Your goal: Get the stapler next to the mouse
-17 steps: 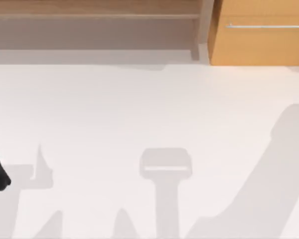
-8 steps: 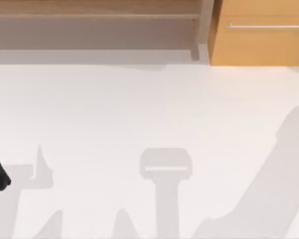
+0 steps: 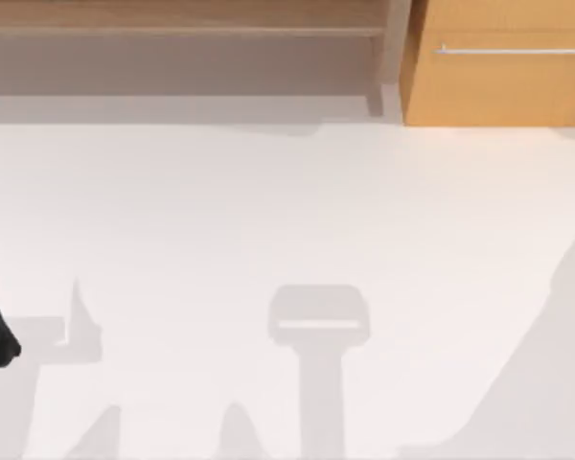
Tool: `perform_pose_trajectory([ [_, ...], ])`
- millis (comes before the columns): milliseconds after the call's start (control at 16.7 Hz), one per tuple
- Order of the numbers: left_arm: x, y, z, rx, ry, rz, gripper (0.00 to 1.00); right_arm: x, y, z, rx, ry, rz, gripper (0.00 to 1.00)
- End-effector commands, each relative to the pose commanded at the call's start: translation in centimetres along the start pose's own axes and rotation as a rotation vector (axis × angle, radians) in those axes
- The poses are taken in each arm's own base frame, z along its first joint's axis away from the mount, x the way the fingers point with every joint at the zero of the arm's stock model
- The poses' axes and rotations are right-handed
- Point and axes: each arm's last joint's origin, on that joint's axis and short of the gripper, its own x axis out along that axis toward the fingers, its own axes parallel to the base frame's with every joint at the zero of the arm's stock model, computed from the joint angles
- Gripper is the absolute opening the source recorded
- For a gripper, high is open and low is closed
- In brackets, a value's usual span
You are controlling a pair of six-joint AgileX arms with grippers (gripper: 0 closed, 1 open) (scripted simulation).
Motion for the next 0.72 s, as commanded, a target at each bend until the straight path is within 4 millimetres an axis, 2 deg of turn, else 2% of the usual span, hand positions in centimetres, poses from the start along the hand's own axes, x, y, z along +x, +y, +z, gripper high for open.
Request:
perform_pose_trajectory([
  [360,0.0,0.0,0.0,0.000,0.000,0.000,1.00,0.5,-0.8,-0.9,0.042,0.025,-0.020,0.00],
  [720,0.0,0.0,0.0,0.000,0.000,0.000,1.00,1.9,0.6,-0.8,-0.006,0.067,0.016,0.00],
])
